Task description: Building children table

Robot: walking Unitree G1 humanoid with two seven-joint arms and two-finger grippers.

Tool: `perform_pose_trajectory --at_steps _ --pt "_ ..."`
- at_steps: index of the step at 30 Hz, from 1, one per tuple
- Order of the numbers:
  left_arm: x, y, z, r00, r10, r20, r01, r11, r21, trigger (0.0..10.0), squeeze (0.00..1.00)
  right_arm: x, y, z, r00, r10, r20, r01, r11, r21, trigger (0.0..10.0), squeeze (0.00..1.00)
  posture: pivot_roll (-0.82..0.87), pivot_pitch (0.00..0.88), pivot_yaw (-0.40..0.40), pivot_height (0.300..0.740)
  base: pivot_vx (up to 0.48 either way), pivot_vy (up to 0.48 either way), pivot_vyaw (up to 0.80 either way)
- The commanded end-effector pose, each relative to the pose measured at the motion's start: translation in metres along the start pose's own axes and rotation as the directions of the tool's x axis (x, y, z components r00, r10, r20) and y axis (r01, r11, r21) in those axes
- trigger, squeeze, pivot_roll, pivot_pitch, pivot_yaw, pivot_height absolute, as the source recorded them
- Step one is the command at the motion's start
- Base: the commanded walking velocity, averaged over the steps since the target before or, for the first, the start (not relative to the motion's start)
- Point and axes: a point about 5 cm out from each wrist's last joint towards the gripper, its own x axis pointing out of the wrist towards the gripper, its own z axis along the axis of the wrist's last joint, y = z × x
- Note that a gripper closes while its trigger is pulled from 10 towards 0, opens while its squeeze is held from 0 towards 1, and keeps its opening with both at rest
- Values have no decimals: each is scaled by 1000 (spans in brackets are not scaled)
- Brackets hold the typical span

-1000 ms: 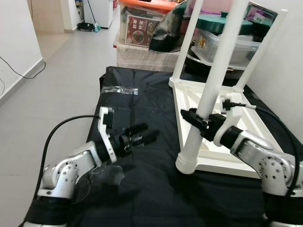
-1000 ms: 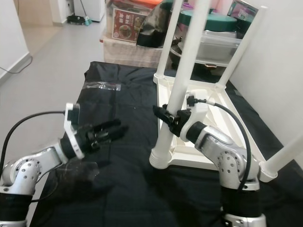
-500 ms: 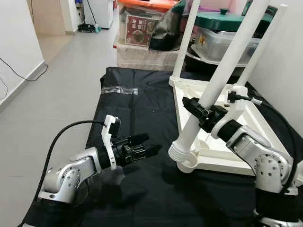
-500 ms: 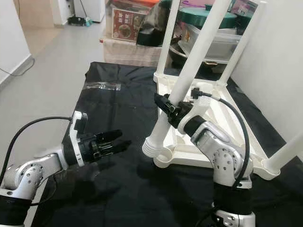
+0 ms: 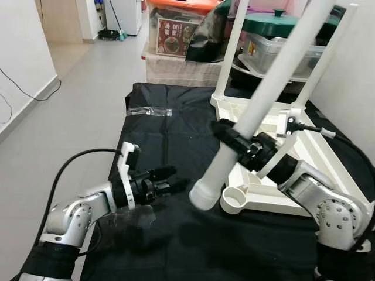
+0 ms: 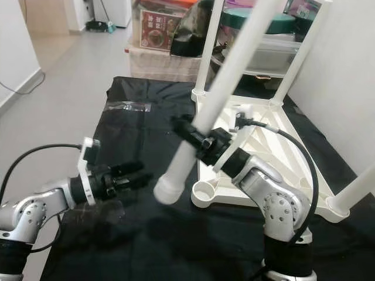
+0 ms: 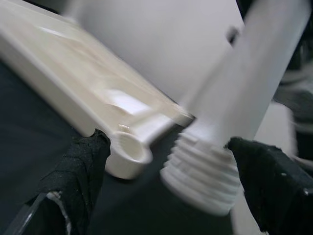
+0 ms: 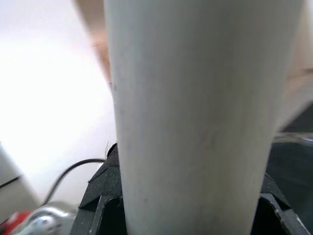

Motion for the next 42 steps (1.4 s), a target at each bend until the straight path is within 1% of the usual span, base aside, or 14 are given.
perform_pose_trajectory --at_steps 1,4,5,7,16,18,22,24,27,28,29,30,36,42 --pt "4 -8 -1 996 -76 -44 76 997 5 10000 0 3 5 -1 998 65 -11 -65 998 2 0 0 178 0 -116 740 0 0 0" --pt "9 -18 -3 968 -208 -140 213 977 15 10000 0 15 16 -11 974 221 -54 -218 975 48 0 0 178 0 -116 740 0 0 0" --pt "9 -18 -3 968 -208 -140 213 977 15 10000 0 15 16 -11 974 221 -54 -218 975 48 0 0 178 0 -116 740 0 0 0" --pt "10 -22 -3 947 -267 -177 272 962 6 10000 0 20 28 -14 943 327 -57 -322 943 83 0 0 177 0 -117 740 0 0 0" --pt "13 -36 -7 895 -382 -231 385 922 -37 10000 0 25 36 -11 904 427 -7 -422 896 136 0 0 179 0 -118 740 0 0 0" --pt "16 -41 -9 863 -437 -253 437 898 -58 10000 0 33 44 -5 870 487 81 -493 851 182 0 0 175 0 -115 740 0 0 0" --pt "17 -43 -9 852 -455 -258 455 888 -67 10000 0 36 49 -3 851 512 118 -526 827 199 0 0 175 0 -115 740 0 0 0" --pt "21 -47 -7 822 -497 -278 498 864 -74 10000 0 45 65 1 786 582 208 -618 748 242 0 0 180 0 -124 740 0 0 0" --pt "22 -48 -5 809 -517 -279 517 852 -81 10000 0 47 71 0 759 607 237 -651 712 261 0 0 181 0 -125 740 0 0 0" --pt "24 -51 -3 794 -539 -280 539 838 -84 10000 0 50 77 -1 732 628 263 -681 675 283 0 0 181 0 -129 740 0 0 0" --pt "24 -51 -3 794 -539 -280 539 838 -84 10000 0 50 77 -1 732 628 263 -681 675 283 0 0 181 0 -129 740 0 0 0" --pt "26 -55 -1 772 -572 -276 571 816 -94 10000 0 54 84 -5 701 651 293 -713 628 312 0 0 183 0 -134 740 0 0 0" --pt "27 -57 -1 766 -581 -275 580 809 -96 10000 0 55 86 -7 693 657 296 -721 616 318 0 0 181 0 -134 740 0 0 0" --pt "34 -70 11 721 -663 -200 645 748 -154 10000 0 65 92 -15 667 690 281 -742 586 325 0 0 181 0 -134 740 0 0 0"
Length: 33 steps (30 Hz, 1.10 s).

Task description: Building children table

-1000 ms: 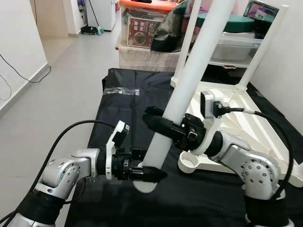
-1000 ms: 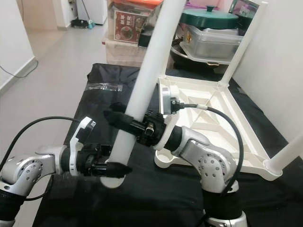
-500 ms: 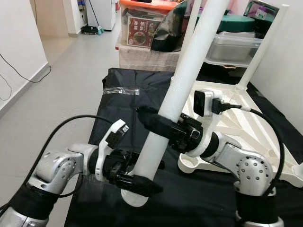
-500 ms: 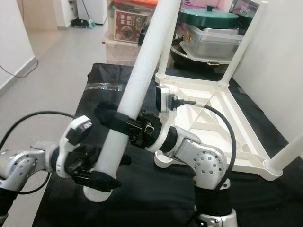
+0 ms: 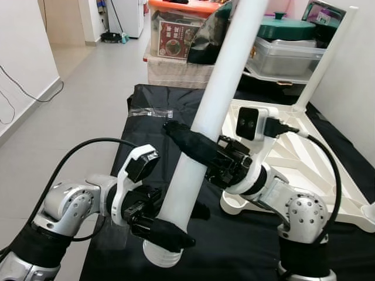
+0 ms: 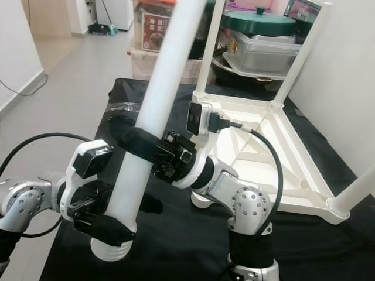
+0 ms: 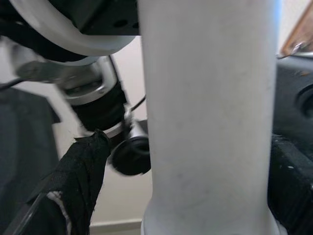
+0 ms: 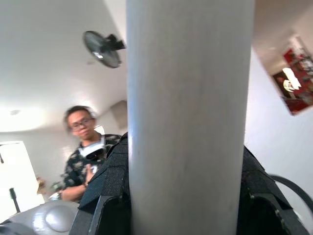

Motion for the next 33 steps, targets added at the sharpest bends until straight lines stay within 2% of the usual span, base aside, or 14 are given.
perform_pose_trajectory --at_steps 1,3,4,5,6,20,21,22,23,24,25,30,31,33 --pt "26 6 -1 999 -37 -22 37 999 -15 10000 0 32 7 -14 988 153 -13 -152 988 39 0 0 181 0 -134 740 0 0 0" --pt "25 7 1 999 -41 -16 41 999 -10 10000 0 33 7 -16 987 156 -22 -155 987 49 0 0 180 0 -134 740 0 0 0" --pt "23 9 3 999 -44 -5 44 999 -5 2353 0 34 7 -18 988 152 -26 -150 987 54 0 0 177 0 -132 740 0 0 0" --pt "23 9 3 999 -44 -5 44 999 -5 2353 0 34 7 -18 988 152 -26 -150 987 54 0 0 177 0 -132 740 0 0 0" --pt "19 8 2 998 -57 11 57 998 2 0 0 32 5 -17 992 127 -24 -126 991 40 0 0 170 0 -126 740 0 0 0" --pt "11 10 4 999 -33 38 33 999 -9 0 0 20 0 -15 999 44 -11 -44 999 9 0 0 166 0 -118 740 0 0 0" --pt "10 10 5 999 -24 37 25 1000 -9 0 0 17 -5 -17 999 -30 -39 29 999 -24 10000 0 165 0 -117 740 0 0 0" --pt "10 10 5 999 -24 37 25 1000 -9 0 0 17 -5 -17 999 -30 -39 29 999 -24 10000 0 165 0 -117 740 0 0 0" --pt "10 10 5 999 -19 36 19 1000 -10 0 0 13 -10 -18 991 -111 -75 106 992 -61 10000 0 165 0 -117 740 0 0 0" --pt "10 10 5 999 -8 34 9 1000 -8 0 0 10 -15 -19 981 -172 -85 166 984 -65 10000 729 165 0 -117 740 0 0 0" --pt "10 11 5 999 0 32 0 1000 -6 0 0 8 -18 -20 975 -202 -89 196 978 -67 10000 1000 165 0 -117 740 0 0 0" --pt "9 12 5 1000 13 24 -13 1000 2 0 0 4 -20 -18 965 -246 -88 240 968 -77 10000 1000 160 0 -113 740 0 0 0" --pt "9 12 5 1000 17 21 -17 1000 4 0 0 3 -20 -17 960 -265 -91 258 962 -88 10000 0 160 0 -113 740 0 0 0" --pt "8 13 5 999 29 15 -29 1000 11 0 0 0 -20 -16 954 -284 -101 273 956 -109 10000 0 156 0 -112 740 0 0 0"
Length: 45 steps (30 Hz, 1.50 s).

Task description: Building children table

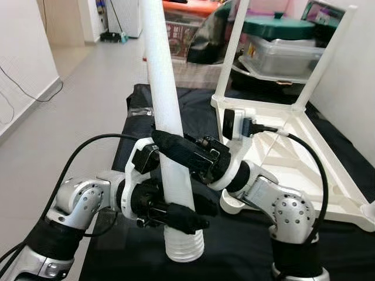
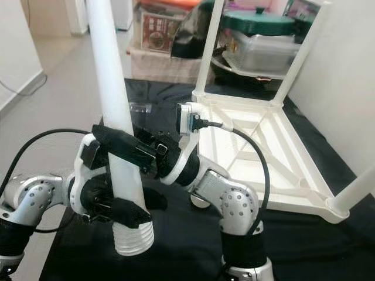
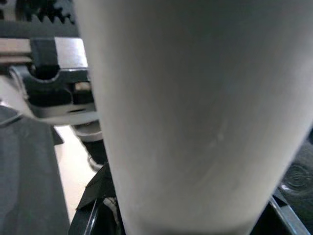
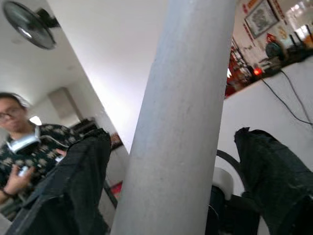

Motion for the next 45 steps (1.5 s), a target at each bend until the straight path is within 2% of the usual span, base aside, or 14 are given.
perform_pose_trajectory --at_steps 1,9,12,17,19,21,25,27,28,29,30,32,37,45 --pt "5 3 -1 999 21 -40 -21 1000 14 0 0 0 1 -5 998 -36 -48 35 999 -26 10000 0 155 0 -112 740 0 0 0" --pt "-6 7 -6 982 155 -104 -145 984 99 0 0 -19 -4 2 982 -173 -79 162 978 -129 10000 0 150 0 -111 740 0 0 0" --pt "-16 22 -24 888 372 -271 -300 914 272 0 0 -33 -9 6 958 -266 -103 247 954 -168 10000 0 146 0 -113 740 0 0 0" --pt "-22 35 -33 792 507 -340 -368 841 396 0 0 -36 -10 10 949 -303 -89 284 941 -182 10000 0 142 0 -115 740 0 0 0" --pt "-25 44 -39 716 593 -368 -407 783 469 0 0 -36 -10 14 942 -327 -71 309 932 -189 10000 0 140 0 -114 740 0 0 0" --pt "-25 44 -39 716 593 -368 -407 783 469 0 0 -36 -10 14 942 -327 -71 309 932 -189 10000 0 140 0 -114 740 0 0 0" --pt "-25 53 -39 665 660 -350 -449 727 519 0 0 -36 -11 13 938 -341 -58 326 928 -183 10000 0 139 0 -111 740 0 0 0" --pt "-26 66 -32 602 744 -289 -511 637 577 0 0 -35 -12 5 934 -355 -49 344 926 -153 10000 0 138 0 -111 740 0 0 0" --pt "-26 66 -32 602 744 -289 -511 637 577 0 0 -35 -12 5 934 -355 -49 344 926 -153 10000 0 138 0 -111 740 0 0 0" --pt "-24 74 -27 569 789 -232 -552 576 603 0 0 -34 -12 -1 930 -365 -45 356 925 -134 10000 0 138 0 -111 740 0 0 0" --pt "-24 74 -27 569 789 -232 -552 576 603 0 0 -34 -12 -1 930 -365 -45 356 925 -134 10000 0 138 0 -111 740 0 0 0" --pt "-15 86 -18 531 836 -139 -615 494 615 0 0 -38 -17 -12 911 -412 -30 408 908 -95 10000 0 127 0 -110 740 0 0 0" --pt "-1 90 -16 546 832 -96 -617 478 625 0 0 -43 -25 -20 876 -483 -4 482 874 -56 10000 0 127 0 -110 740 0 0 0" --pt "37 95 -16 596 802 -43 -576 464 673 0 0 -58 -62 -20 666 -733 137 742 670 -22 10000 0 128 0 -104 740 0 0 0"
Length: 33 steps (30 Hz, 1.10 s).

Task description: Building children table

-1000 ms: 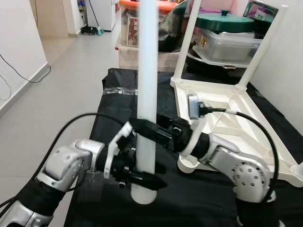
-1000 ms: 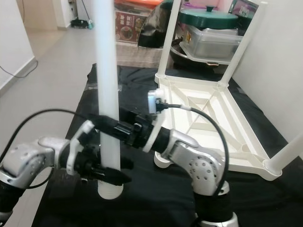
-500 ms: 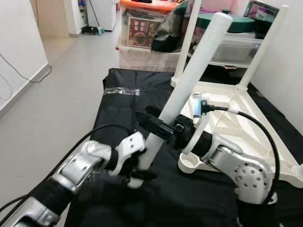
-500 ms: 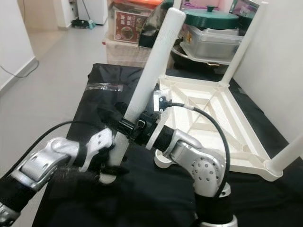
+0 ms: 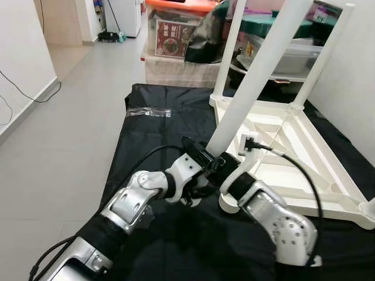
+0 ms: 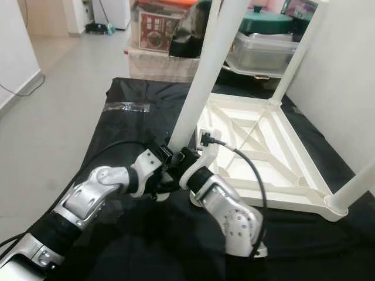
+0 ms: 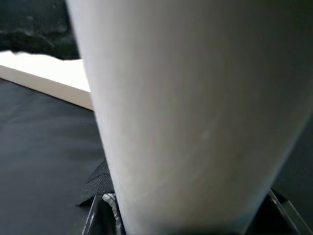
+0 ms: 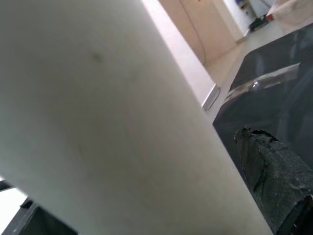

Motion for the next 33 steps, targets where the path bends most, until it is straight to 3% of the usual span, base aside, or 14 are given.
perform_pose_trajectory --at_steps 1,8,21,22,25,26,29,30,33 --pt "11 -13 14 998 -55 42 51 995 90 0 0 4 -10 -2 996 -90 3 90 995 -33 10000 0 129 0 -104 740 0 0 0" --pt "11 -17 4 998 -54 13 52 991 125 0 0 5 -18 5 983 -161 84 163 987 -8 10000 0 131 0 -104 740 0 0 0" --pt "10 -20 -5 999 -52 -14 53 991 123 0 0 0 -21 16 970 -179 164 184 983 -13 9961 0 126 0 -99 740 0 0 0" --pt "10 -19 -5 999 -50 -15 52 991 123 0 0 -1 -21 17 969 -181 170 185 983 -11 9294 0 126 0 -99 740 0 0 0" --pt "10 -19 -5 999 -49 -15 51 991 124 0 0 -1 -21 17 968 -180 173 185 983 -10 9294 0 126 0 -99 740 0 0 0" --pt "11 -18 -5 999 -47 -13 48 991 123 0 0 0 -19 15 970 -168 178 173 985 -11 2235 0 120 0 -97 740 0 0 0" --pt "11 -18 -4 999 -47 -13 48 991 123 0 0 0 -18 14 970 -162 180 167 986 -11 2235 0 120 0 -97 740 0 0 0" --pt "11 -18 -4 999 -47 -12 48 991 122 0 0 0 -15 11 973 -148 179 152 988 -9 0 0 120 0 -97 740 0 0 0" --pt "12 -19 -4 999 -49 -10 50 991 122 0 0 -1 -10 7 976 -122 182 124 992 2 0 0 120 0 -97 740 0 0 0"
